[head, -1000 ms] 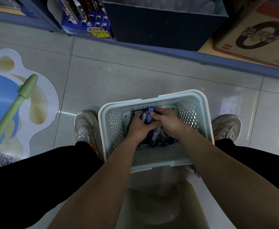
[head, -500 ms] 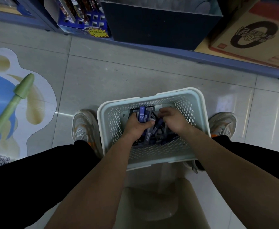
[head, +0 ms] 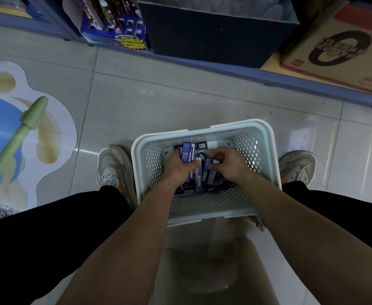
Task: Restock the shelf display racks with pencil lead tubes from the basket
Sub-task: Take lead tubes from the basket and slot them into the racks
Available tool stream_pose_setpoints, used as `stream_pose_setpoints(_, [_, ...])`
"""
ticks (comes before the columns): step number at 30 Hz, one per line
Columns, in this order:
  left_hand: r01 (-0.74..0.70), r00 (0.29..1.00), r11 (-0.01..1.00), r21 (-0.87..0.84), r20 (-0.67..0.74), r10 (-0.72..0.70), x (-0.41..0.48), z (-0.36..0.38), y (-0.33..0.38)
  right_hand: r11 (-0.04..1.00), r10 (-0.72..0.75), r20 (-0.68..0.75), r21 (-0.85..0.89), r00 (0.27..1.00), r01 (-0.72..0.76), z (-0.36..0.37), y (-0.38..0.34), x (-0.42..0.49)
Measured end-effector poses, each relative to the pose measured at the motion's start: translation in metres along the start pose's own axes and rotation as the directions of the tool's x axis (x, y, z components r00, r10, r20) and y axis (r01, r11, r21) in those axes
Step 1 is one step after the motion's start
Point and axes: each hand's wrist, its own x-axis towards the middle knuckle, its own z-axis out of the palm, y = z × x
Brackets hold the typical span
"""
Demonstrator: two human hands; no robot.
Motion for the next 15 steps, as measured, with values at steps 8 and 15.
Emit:
stream_pose_setpoints(8, [0.001,1.000,1.000,0.018,0.022,-0.001,0.0033,0.0025,-0.0043,0.968,0.035,0.027,0.246,0.999,-0.041,0.0037,-0.0016,0.0022])
stream_pose_setpoints(15, [0.003,0.998,0.999,-0.034,0.062,-0.001,0.0031,0.0027,-0.0030,0.925,0.088,0.086,0.362,0.992,-0.114,0.0057,-0.0002,0.0035])
